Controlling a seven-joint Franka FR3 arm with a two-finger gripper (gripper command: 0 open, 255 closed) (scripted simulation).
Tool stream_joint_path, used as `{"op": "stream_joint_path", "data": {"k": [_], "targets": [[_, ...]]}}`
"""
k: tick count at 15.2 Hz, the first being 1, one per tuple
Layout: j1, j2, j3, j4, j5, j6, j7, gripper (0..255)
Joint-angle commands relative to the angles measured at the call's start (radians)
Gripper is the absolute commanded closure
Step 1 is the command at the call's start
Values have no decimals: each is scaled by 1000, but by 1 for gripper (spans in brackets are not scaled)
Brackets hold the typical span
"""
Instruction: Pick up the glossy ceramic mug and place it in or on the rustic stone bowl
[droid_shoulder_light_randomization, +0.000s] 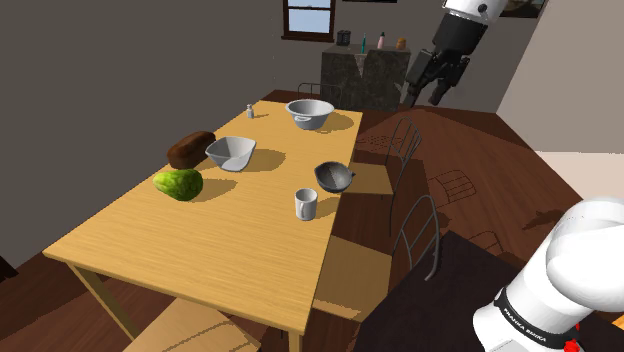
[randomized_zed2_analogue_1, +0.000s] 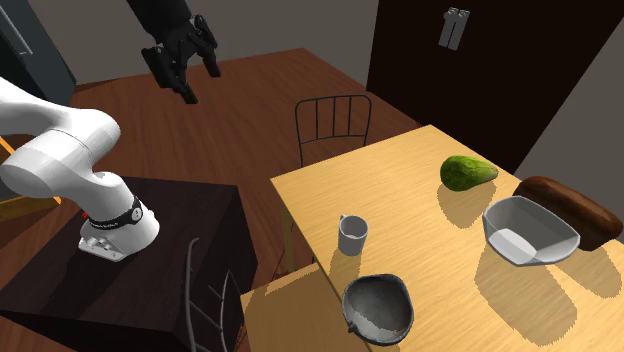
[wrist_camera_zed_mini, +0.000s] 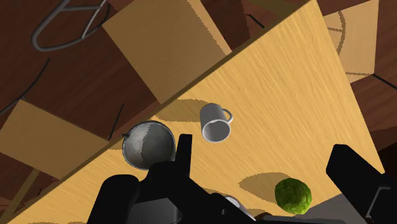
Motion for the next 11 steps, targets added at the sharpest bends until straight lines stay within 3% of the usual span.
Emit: {"op": "stream_joint_path", "data": {"k": [1,11], "targets": [[0,0,0,0,0,0,0,0],[-6,236,30,-98,3,317,1,0]]}}
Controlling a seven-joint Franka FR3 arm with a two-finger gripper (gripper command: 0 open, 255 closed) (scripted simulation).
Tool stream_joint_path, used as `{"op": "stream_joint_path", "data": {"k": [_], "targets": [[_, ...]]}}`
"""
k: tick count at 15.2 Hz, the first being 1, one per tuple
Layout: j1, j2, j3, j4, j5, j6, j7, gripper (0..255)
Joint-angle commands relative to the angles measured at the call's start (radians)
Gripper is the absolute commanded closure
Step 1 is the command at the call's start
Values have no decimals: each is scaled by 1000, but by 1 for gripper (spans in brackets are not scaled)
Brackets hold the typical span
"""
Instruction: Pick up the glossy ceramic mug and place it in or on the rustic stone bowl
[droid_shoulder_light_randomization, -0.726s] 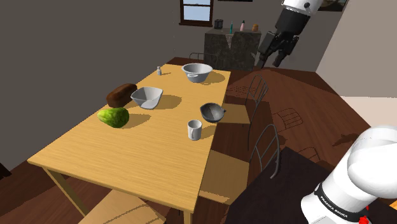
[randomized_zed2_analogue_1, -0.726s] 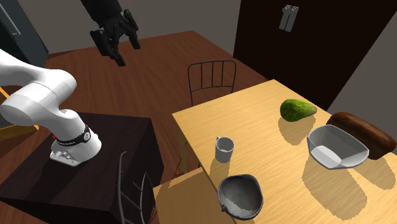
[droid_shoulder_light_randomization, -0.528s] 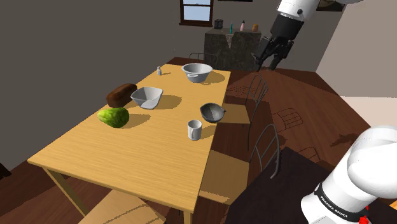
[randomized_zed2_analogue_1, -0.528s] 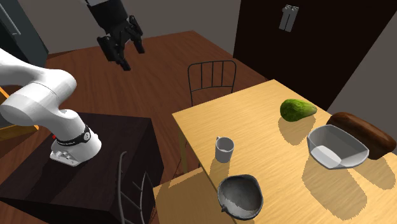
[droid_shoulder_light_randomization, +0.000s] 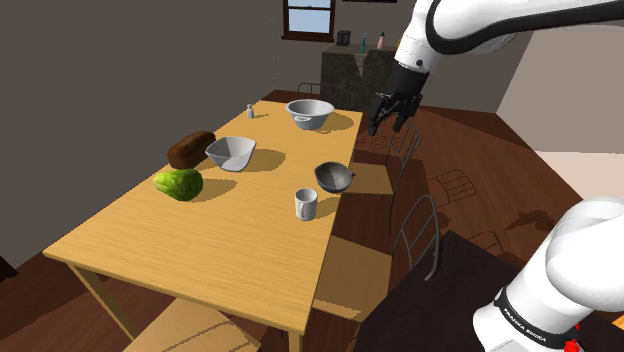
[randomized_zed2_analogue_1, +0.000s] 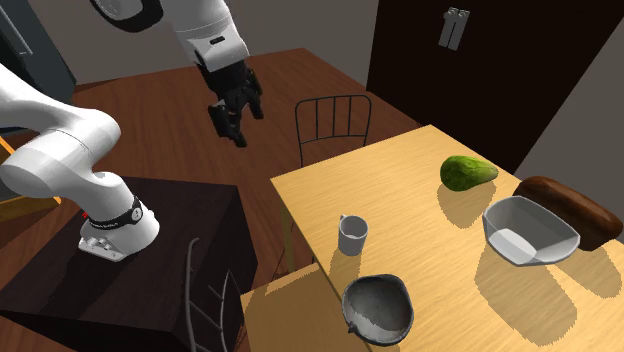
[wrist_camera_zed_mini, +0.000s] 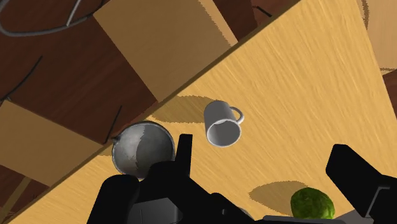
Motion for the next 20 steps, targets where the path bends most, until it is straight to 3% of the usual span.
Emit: {"op": "stream_joint_path", "data": {"k": [1,10,20], "targets": [[-1,58,6,-11,0,67,1,0],[-8,362,26,28,-14,316,14,0],[-7,739,28,194,-59,509,48,0]]}}
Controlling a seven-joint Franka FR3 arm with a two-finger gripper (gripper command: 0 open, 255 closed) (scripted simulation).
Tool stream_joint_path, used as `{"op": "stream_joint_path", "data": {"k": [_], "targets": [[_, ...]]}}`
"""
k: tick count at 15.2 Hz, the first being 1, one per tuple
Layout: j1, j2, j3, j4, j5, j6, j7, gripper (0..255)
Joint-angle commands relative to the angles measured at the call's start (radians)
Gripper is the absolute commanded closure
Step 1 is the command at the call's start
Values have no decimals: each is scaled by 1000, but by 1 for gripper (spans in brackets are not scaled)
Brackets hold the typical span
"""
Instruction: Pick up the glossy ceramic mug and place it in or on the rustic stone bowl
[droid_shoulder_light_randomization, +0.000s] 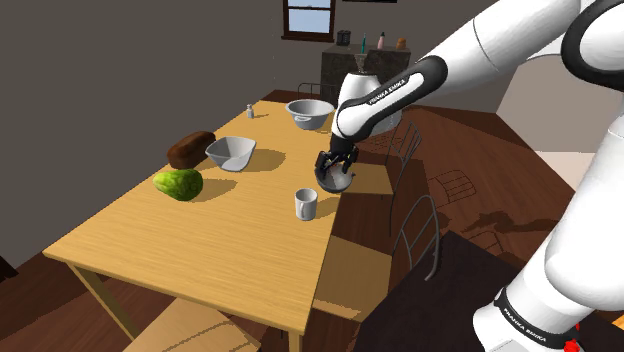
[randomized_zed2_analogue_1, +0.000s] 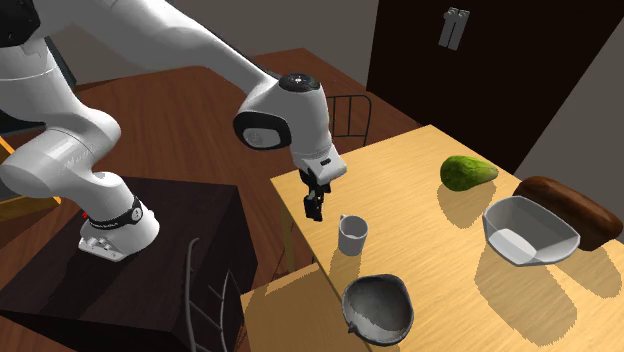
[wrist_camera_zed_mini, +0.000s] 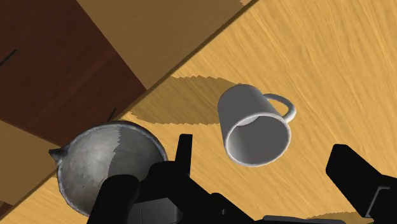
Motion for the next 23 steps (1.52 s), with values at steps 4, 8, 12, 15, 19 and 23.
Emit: {"op": "stream_joint_path", "data": {"k": [4,8,12,15,19,23], "targets": [[8,193,-8,129,-26,56,21,0],[17,348,-19,251,-41,82,33,0],[22,448,-26,332,-48,96,38,0],[24,483,-27,345,-49,118,39,0],[27,527,-28,363,-50,144,40,0],[27,527,-28,363,-50,143,40,0]]}}
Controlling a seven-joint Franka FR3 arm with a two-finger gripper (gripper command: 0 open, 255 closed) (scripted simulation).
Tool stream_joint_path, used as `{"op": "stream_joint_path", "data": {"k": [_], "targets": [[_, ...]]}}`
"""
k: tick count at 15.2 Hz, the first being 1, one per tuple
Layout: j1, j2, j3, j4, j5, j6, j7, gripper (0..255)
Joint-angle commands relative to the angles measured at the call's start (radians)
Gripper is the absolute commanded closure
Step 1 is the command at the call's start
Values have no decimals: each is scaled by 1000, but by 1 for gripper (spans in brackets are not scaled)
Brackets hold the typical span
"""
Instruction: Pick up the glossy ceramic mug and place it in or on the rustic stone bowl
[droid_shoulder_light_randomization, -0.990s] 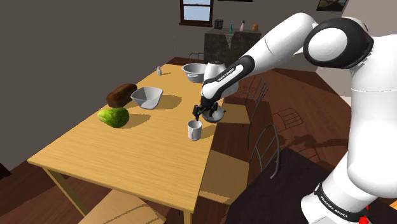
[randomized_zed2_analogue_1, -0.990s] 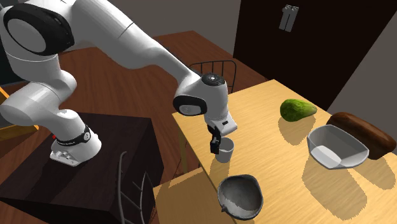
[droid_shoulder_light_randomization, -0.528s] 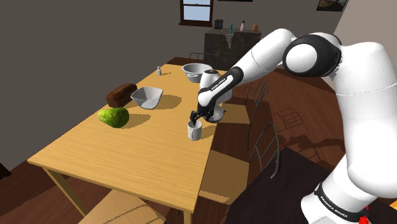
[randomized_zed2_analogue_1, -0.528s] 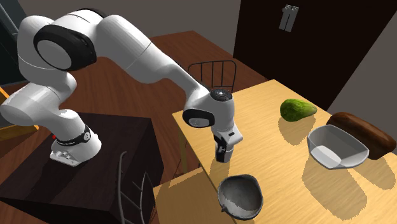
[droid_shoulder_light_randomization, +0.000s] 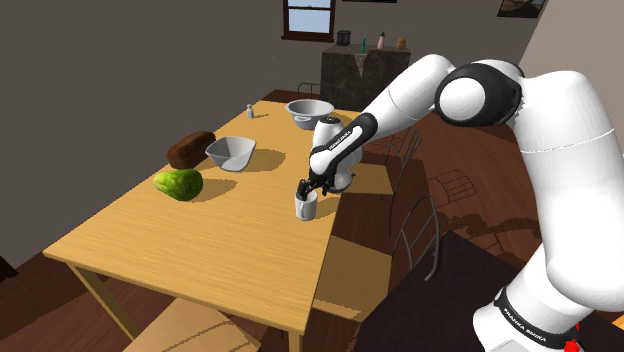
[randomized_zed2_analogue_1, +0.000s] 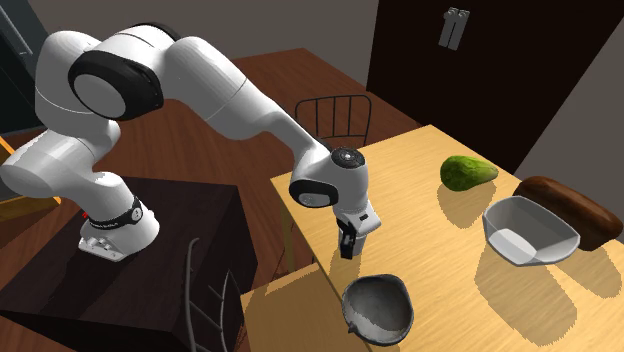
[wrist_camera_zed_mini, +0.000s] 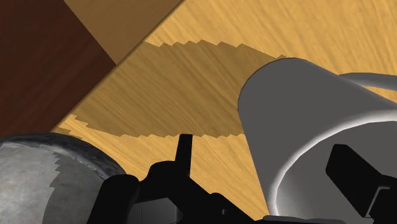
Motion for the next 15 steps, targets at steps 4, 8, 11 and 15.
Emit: {"op": "stream_joint_path", "data": {"k": [4,8,11,15], "targets": [[0,0,0,0,0,0,0,255],[0,0,0,0,0,0,0,255],[0,0,0,0,0,0,0,255],[-1,-21,1,-5,0,-16,0,255]]}}
